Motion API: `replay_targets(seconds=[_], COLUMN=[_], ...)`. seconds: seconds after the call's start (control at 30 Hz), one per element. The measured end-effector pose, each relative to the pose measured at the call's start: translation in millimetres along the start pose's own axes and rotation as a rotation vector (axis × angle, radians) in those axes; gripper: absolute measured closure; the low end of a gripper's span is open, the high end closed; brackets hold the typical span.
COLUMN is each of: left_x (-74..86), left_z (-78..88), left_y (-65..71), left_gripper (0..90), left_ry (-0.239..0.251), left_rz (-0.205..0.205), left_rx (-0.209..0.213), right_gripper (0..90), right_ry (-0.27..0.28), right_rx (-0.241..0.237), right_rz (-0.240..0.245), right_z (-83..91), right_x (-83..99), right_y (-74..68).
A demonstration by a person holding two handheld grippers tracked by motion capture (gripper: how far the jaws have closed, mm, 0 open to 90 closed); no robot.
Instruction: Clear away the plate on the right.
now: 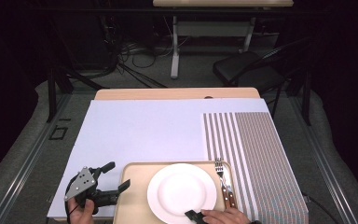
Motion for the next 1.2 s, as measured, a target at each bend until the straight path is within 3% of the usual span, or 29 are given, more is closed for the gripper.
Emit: replay_targets(seconds=[0.1,0.23,0.37,0.43,0.47,0.5,0.73,1.1,1.2], left_x=[0.0,0.1,0.4,0.4,0.4,0.5,0.7,1.0,1.0], left_z=[-0.1,-0.3,-1.0,-1.1,-1.1,-1.0,-0.6,-0.6,-0.6], left_y=[0.1,0.1,0.2,0.2,0.2,0.1,-0.2,-0.5,-0.4], left_gripper=[15.7,15.7,15.7,15.7,15.7,15.7,15.7,15.7,15.7], left_ry=[-0.001,0.001,0.001,0.000,0.000,0.000,-0.005,-0.006,-0.006], left_rz=[-0.002,0.001,0.005,0.004,0.005,0.006,0.006,0.006,0.006], left_rx=[0.000,-0.001,0.000,0.001,0.001,0.001,-0.001,-0.006,-0.005], right_gripper=[80.5,77.5,76.1,75.2,74.3,73.6,70.0,66.9,64.5], right_ry=[0.005,0.035,0.054,0.061,0.060,0.061,0.079,0.097,0.089], right_rx=[-0.008,-0.052,-0.088,-0.109,-0.122,-0.136,-0.206,-0.240,-0.263], right_rz=[-0.015,-0.056,-0.061,-0.096,-0.084,-0.114,-0.156,-0.181,-0.215], right_z=[-0.2,-1.4,-2.4,-2.4,-2.4,-2.5,-5.5,-10.4,-11.6], right_x=[-0.5,-0.8,-2.1,-2.4,-2.4,-2.3,-1.6,-3.2,-3.0], right_y=[0.5,0.7,0.7,-0.6,1.5,-0.2,-2.7,-7.0,-8.9])
Point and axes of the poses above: each handheld gripper's, and its own axes: z roughly backward along the jaws, x roughly out of its underside, y roughly to its right, the point moved 5 cm from there along -z, roughly forward along the jaws, and after that the axes turned 3 degrees about x, right-handed, at the moved point
